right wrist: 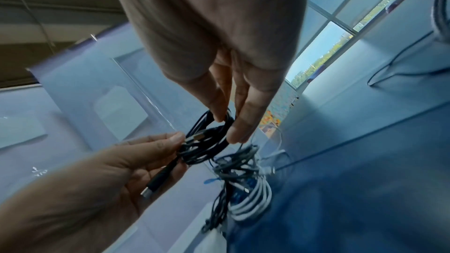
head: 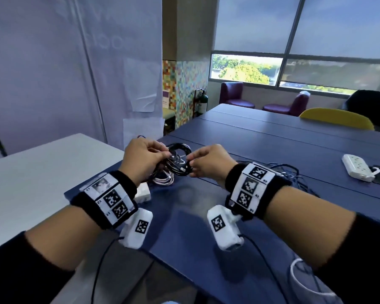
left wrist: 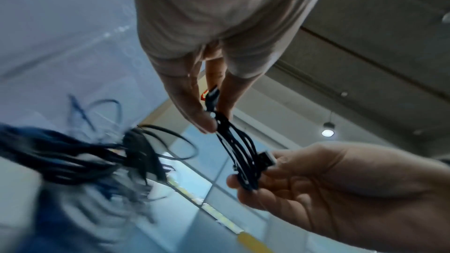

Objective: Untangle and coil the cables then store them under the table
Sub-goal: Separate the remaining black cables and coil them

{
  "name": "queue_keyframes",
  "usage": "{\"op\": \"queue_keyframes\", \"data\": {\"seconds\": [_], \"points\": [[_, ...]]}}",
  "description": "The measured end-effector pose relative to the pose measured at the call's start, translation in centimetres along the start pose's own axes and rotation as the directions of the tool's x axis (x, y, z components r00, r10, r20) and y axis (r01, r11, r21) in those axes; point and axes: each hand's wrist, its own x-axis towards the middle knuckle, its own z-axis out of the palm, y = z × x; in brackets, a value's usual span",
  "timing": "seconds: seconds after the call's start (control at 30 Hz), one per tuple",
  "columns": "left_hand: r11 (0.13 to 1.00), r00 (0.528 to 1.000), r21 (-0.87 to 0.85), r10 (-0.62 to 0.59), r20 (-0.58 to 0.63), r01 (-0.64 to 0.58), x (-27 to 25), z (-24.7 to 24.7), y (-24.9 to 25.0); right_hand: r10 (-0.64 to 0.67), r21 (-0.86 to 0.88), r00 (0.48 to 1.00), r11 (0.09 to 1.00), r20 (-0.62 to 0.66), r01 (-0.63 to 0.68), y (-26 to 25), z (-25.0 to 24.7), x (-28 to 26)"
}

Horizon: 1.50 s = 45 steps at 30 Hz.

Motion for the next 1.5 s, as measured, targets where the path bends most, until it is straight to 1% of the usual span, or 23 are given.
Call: {"op": "queue_keyframes", "data": {"seconds": [0.07,0.2,0.23,0.27,0.3,0.33,0.37,0.4,0.43,0.5,0.63,0.67,0.73,0.8,0.9,0.97,1.0,1.07,1.17,1.27,1.37,1.43,1.5], "points": [[0.991,1.0,0.131,-0.01,0.004,0.01,0.4,-0.9,-1.5,0.037,-0.068,0.997,0.997,0.061,-0.033,0.6,1.8,1.1],[0.936,0.998,0.353,-0.037,0.057,0.014,0.8,-1.7,-3.4,0.149,-0.072,0.987,0.987,0.054,-0.145,2.5,4.2,2.8],[0.919,0.996,0.394,-0.044,0.078,0.009,0.9,-1.8,-3.6,0.148,-0.1,0.987,0.985,0.056,-0.142,3.0,4.7,3.0],[0.897,0.993,0.443,-0.056,0.101,0.006,1.0,-1.8,-3.5,0.151,-0.134,0.987,0.981,0.061,-0.141,3.2,5.0,2.9],[0.871,0.99,0.492,-0.073,0.123,0.002,1.1,-1.9,-3.4,0.164,-0.191,0.981,0.971,0.105,-0.142,2.9,5.1,2.8],[0.844,0.986,0.537,-0.088,0.145,-0.004,1.2,-1.8,-3.2,0.146,-0.307,0.982,0.946,0.121,-0.103,3.1,5.2,2.5],[0.815,0.982,0.579,-0.095,0.165,-0.019,1.2,-1.8,-3.0,0.158,-0.32,0.977,0.941,0.141,-0.106,3.2,5.2,2.4],[0.786,0.978,0.617,-0.098,0.182,-0.036,1.2,-1.6,-2.7,0.184,-0.22,0.972,0.964,0.145,-0.15,3.2,5.1,2.4],[0.761,0.976,0.647,-0.1,0.192,-0.049,1.2,-1.5,-2.5,0.163,-0.185,0.98,0.973,0.114,-0.14,3.2,5.1,2.6],[0.736,0.974,0.675,-0.107,0.2,-0.058,1.0,-1.3,-2.3,0.145,-0.207,0.988,0.97,0.059,-0.129,3.3,4.3,2.6],[0.743,0.982,0.666,-0.069,0.175,-0.066,0.8,-1.0,-2.2,0.029,-0.421,1.0,0.907,-0.006,-0.029,2.7,0.5,1.6],[0.745,0.982,0.663,-0.061,0.177,-0.073,0.8,-0.9,-2.2,-0.001,-0.483,1.0,0.876,-0.022,-0.01,2.5,-1.0,1.3],[0.739,0.98,0.668,-0.056,0.192,-0.089,0.7,-0.7,-2.1,-0.056,-0.665,0.997,0.746,-0.045,0.012,1.7,-4.1,0.3],[0.712,0.981,0.691,-0.019,0.192,-0.122,0.5,-0.5,-2.0,-0.065,-0.827,0.997,0.563,-0.037,0.005,1.5,-7.5,-0.1],[0.714,0.984,0.678,0.09,0.156,-0.173,0.0,0.7,-1.4,0.014,-0.96,0.997,0.269,-0.076,-0.077,1.9,-11.7,-1.0],[0.74,0.978,0.64,0.158,0.136,-0.208,-0.6,1.9,-0.2,0.061,-0.983,0.995,0.161,-0.084,-0.093,2.3,-13.5,-1.7],[0.751,0.97,0.613,0.196,0.147,-0.244,-0.9,2.6,0.5,0.065,-0.985,0.995,0.148,-0.08,-0.089,2.5,-14.4,-2.2],[0.774,0.945,0.543,0.263,0.193,-0.326,-1.5,4.4,2.2,0.039,-0.978,0.997,0.192,-0.07,-0.077,2.8,-15.6,-2.9],[0.817,0.925,0.447,0.261,0.277,-0.365,-2.2,7.5,4.3,-0.041,-0.936,0.997,0.351,-0.059,-0.041,2.3,-17.2,-3.7],[0.881,0.911,0.344,0.194,0.365,-0.326,-2.1,11.4,5.8,-0.175,-0.877,0.98,0.481,-0.092,0.003,0.8,-18.5,-4.5],[0.924,0.893,0.237,0.186,0.409,-0.301,-1.5,15.3,7.0,-0.315,-0.815,0.939,0.575,-0.138,0.074,-1.2,-19.8,-5.3],[0.963,0.909,0.129,0.173,0.379,-0.237,-1.2,17.3,7.7,-0.372,-0.758,0.908,0.644,-0.192,0.104,-2.3,-20.9,-6.0],[0.986,0.933,-0.041,0.168,0.317,-0.164,-1.1,18.6,8.5,-0.423,-0.718,0.868,0.686,-0.262,0.118,-3.3,-22.3,-6.5]]}}
